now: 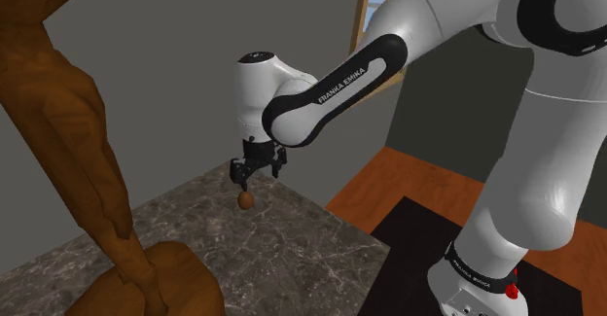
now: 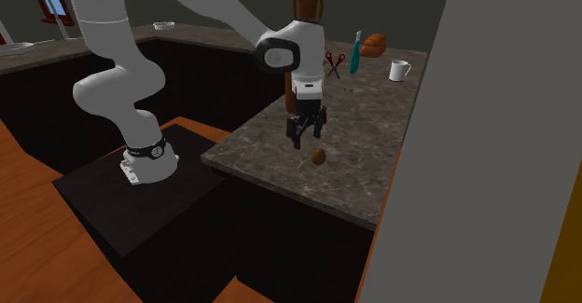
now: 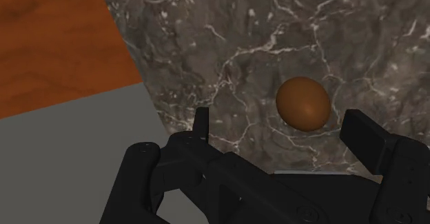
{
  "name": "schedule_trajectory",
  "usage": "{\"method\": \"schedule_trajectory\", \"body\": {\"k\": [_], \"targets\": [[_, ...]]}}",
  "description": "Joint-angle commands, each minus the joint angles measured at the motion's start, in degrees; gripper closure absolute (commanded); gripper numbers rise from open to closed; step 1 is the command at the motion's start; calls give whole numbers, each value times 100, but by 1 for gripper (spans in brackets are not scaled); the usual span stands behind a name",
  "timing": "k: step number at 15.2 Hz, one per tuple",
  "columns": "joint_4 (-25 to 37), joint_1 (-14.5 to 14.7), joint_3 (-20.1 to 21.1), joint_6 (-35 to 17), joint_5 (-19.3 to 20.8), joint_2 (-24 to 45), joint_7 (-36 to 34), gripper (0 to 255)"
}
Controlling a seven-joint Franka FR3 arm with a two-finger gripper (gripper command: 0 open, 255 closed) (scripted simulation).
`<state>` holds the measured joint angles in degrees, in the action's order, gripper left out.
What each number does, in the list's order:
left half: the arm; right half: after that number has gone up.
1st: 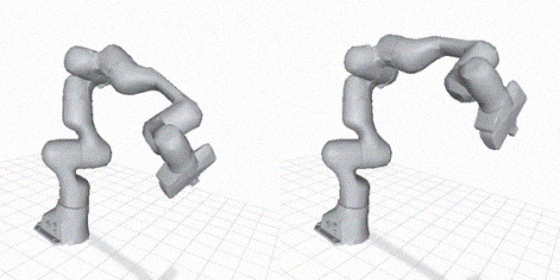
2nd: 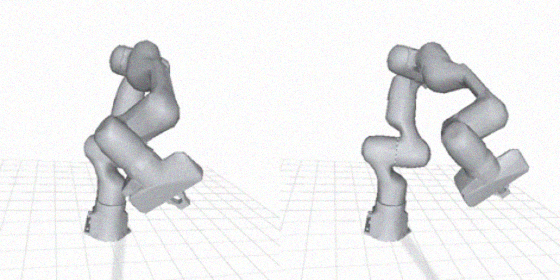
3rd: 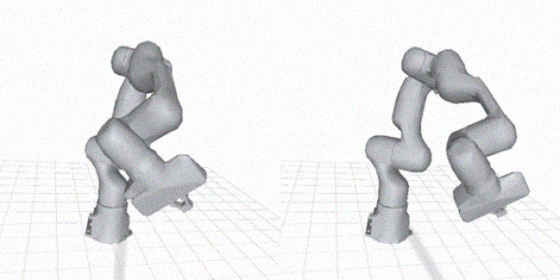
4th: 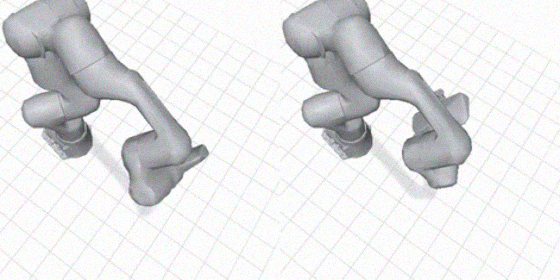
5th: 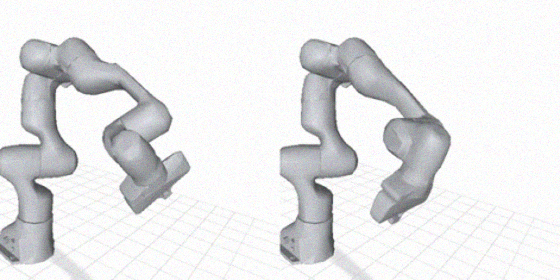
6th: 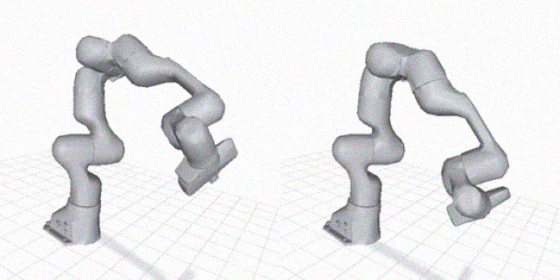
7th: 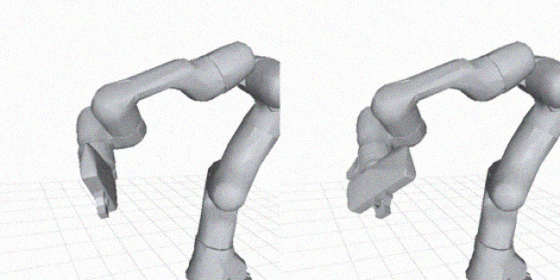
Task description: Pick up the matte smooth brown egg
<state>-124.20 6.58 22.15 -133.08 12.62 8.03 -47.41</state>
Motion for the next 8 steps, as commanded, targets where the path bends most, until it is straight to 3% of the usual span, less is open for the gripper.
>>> {"method": "schedule_trajectory", "body": {"k": [1, 3, 8], "targets": [[430, 142, -35, -50, 439, 517, -382, 0], [856, 324, -122, -52, 802, 979, -685, 0], [805, 384, -205, -283, 953, 1183, -813, 0]]}}
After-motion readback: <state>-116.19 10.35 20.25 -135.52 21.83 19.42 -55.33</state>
